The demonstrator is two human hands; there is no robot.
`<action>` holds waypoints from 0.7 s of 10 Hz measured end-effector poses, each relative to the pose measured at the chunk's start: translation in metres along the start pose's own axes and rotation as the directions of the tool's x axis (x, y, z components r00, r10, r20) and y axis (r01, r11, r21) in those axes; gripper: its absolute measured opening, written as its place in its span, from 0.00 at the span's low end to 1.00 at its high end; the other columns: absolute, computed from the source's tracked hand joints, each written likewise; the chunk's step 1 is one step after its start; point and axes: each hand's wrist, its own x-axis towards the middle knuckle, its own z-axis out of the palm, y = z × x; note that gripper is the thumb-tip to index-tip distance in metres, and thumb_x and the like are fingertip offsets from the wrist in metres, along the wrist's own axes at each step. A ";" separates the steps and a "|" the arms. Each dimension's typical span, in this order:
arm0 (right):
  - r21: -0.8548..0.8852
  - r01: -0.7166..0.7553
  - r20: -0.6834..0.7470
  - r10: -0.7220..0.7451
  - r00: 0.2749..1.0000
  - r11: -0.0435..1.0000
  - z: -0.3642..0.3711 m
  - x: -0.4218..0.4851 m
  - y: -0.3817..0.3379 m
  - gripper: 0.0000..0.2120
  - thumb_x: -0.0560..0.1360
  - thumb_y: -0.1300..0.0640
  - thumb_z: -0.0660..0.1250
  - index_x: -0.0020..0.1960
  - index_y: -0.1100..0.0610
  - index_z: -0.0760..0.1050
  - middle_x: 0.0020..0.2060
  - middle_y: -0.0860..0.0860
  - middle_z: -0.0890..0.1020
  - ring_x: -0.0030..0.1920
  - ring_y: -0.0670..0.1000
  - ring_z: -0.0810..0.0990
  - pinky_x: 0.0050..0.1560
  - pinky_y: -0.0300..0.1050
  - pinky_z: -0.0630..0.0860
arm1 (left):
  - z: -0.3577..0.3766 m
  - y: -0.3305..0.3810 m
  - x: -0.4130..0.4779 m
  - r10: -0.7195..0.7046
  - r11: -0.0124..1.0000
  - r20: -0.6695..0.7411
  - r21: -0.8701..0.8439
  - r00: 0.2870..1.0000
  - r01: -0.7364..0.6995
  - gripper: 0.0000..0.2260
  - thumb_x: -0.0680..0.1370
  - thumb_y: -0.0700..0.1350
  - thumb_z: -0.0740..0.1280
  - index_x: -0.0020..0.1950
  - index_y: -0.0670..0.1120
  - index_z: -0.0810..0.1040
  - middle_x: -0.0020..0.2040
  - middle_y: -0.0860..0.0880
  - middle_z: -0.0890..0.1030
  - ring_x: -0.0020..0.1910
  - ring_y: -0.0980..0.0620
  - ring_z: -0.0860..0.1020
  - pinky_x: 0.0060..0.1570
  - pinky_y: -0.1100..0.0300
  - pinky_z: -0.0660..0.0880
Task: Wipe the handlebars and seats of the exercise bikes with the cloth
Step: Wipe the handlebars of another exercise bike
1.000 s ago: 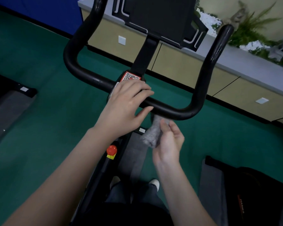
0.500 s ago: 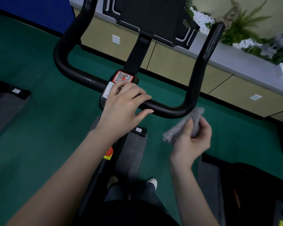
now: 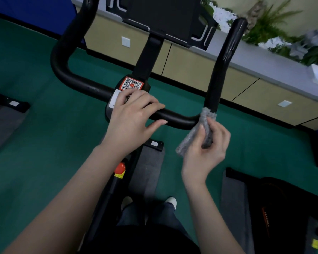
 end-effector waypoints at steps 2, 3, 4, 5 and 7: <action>0.003 0.130 0.139 -0.129 0.982 0.992 0.013 -0.020 -0.021 0.09 0.72 0.71 0.68 0.51 0.65 0.81 0.48 0.53 0.75 0.49 0.54 0.77 0.55 0.33 0.70 | -0.001 0.000 0.000 0.004 1.000 0.000 0.004 1.000 -0.004 0.14 0.75 0.55 0.69 0.54 0.47 0.82 0.49 0.52 0.81 0.55 0.49 0.77 0.63 0.54 0.62; -0.011 0.140 0.149 -0.137 0.979 0.990 0.006 -0.008 -0.018 0.09 0.72 0.71 0.68 0.50 0.65 0.81 0.48 0.52 0.75 0.49 0.55 0.78 0.55 0.34 0.72 | -0.002 0.000 0.000 -0.003 1.000 0.002 -0.005 1.000 0.003 0.14 0.74 0.54 0.70 0.54 0.47 0.82 0.49 0.52 0.81 0.55 0.48 0.78 0.64 0.53 0.62; -0.059 0.058 0.100 -0.052 0.994 0.997 -0.006 0.016 -0.009 0.09 0.73 0.70 0.66 0.51 0.65 0.81 0.47 0.52 0.75 0.50 0.57 0.78 0.54 0.32 0.72 | -0.002 0.001 0.000 -0.013 1.000 0.002 -0.023 1.000 0.013 0.14 0.74 0.54 0.70 0.54 0.46 0.82 0.49 0.52 0.81 0.54 0.48 0.78 0.64 0.53 0.62; -0.120 0.097 0.154 -0.078 0.985 0.988 -0.005 0.022 -0.011 0.09 0.72 0.71 0.66 0.50 0.64 0.81 0.46 0.53 0.77 0.50 0.55 0.77 0.54 0.30 0.69 | -0.001 0.000 0.000 -0.014 1.000 0.000 -0.026 1.000 0.014 0.14 0.74 0.54 0.70 0.54 0.47 0.82 0.49 0.52 0.81 0.55 0.49 0.77 0.64 0.53 0.62; -0.234 0.354 0.488 -0.206 0.848 0.906 -0.009 0.043 -0.014 0.10 0.73 0.69 0.66 0.52 0.60 0.81 0.45 0.51 0.82 0.48 0.50 0.68 0.52 0.29 0.64 | 0.000 0.000 0.000 -0.007 1.000 -0.007 -0.024 1.000 0.007 0.14 0.74 0.54 0.70 0.54 0.47 0.82 0.49 0.52 0.81 0.55 0.50 0.77 0.64 0.54 0.62</action>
